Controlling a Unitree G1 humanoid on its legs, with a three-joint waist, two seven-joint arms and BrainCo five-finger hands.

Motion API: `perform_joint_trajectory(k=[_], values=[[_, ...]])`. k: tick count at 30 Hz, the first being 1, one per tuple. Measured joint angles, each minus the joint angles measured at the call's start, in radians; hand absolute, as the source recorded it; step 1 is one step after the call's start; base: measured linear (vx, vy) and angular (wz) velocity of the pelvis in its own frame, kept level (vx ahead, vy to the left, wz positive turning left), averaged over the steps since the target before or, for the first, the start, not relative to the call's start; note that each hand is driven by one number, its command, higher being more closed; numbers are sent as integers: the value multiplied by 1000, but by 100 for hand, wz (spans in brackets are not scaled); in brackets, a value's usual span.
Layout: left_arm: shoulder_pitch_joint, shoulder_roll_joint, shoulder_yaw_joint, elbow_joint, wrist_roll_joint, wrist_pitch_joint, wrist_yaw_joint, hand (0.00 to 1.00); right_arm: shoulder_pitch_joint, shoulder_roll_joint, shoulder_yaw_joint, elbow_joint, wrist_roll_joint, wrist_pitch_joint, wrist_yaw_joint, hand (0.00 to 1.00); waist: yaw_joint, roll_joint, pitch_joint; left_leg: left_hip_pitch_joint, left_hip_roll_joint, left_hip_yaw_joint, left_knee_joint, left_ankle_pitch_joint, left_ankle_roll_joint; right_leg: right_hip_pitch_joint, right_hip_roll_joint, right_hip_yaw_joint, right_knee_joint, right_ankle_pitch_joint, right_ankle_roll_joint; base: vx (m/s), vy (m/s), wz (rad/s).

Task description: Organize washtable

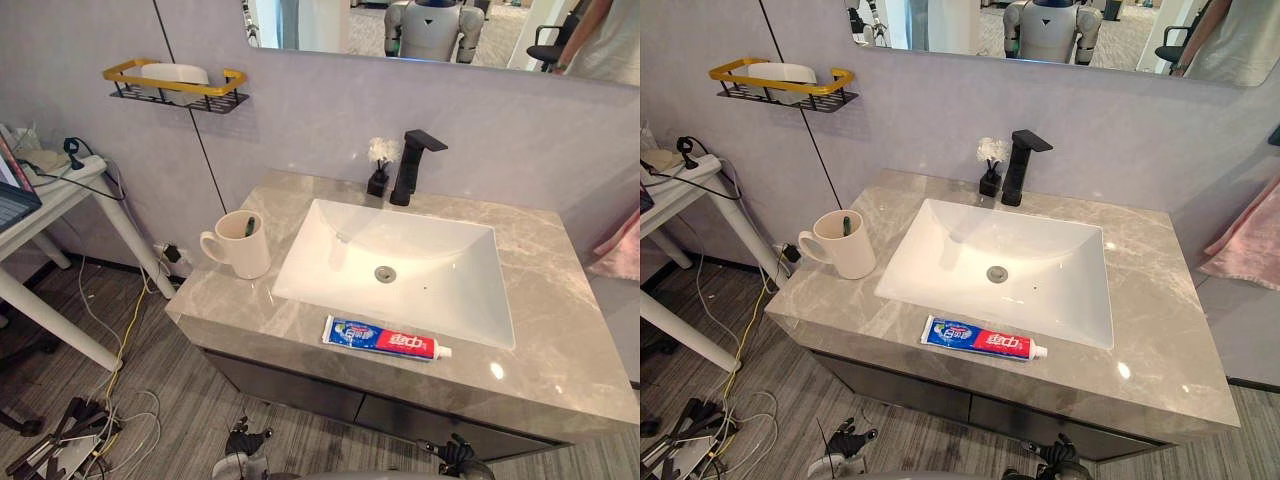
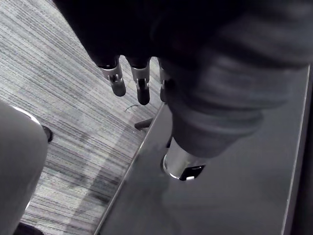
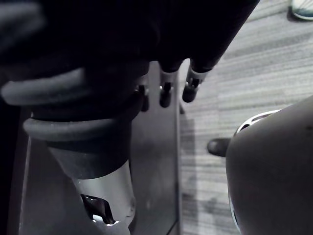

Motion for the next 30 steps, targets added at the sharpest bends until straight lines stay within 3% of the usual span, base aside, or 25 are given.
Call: perform_joint_trajectory(k=[6, 12, 16, 24, 26, 28, 30], values=[[0, 0, 2, -5, -10, 0, 0, 0, -1, 0, 0, 0, 30, -1, -2, 0, 2, -5, 2, -32, 2, -1, 12, -2, 2, -21, -4, -14, 0, 0, 0, -7, -3, 1], [2, 7, 54, -27, -68, 0, 5, 0, 0, 3, -31, -14, 159, -2, -27, 0, 11, -10, 12, -108, 34, 20, 80, -39, -2, -63, 9, -20, -6, 1, -5, 11, -12, -4], [-1, 25, 88, -28, -99, 1, 22, 0, 7, 15, -164, -121, 282, -8, -53, 0, 27, -15, 21, -122, 72, 60, 109, -70, -18, -85, 37, -18, -1, -9, -17, 74, -48, -22], [7, 15, 159, -55, -99, 3, 24, 0, 73, -3, -407, -361, 310, 0, -139, 0, 12, 2, 29, -58, 84, 162, 104, -67, -22, -102, 30, -52, 83, -10, -18, 92, 17, -19], [7, 11, 160, -69, -99, -2, 24, 0, 80, -3, -453, -434, 308, -2, -158, 0, -2, -7, 33, -54, 75, 169, 104, -67, -22, -103, 18, -59, 104, -16, -12, -28, 54, -7], [6, 12, 161, -69, -98, -2, 25, 0, 88, -7, -511, -489, 308, -9, -184, 0, -1, -37, 32, -52, 56, 174, 104, -67, -22, -104, -5, -85, 115, -46, -2, -45, 25, -3], [7, 5, 160, -67, -98, 0, 26, 0, 87, -14, -558, -520, 299, -9, -203, 0, -1, -47, 32, -48, 53, 177, 106, -67, -22, -105, -9, -91, 115, -46, -1, -10, -7, 4]])
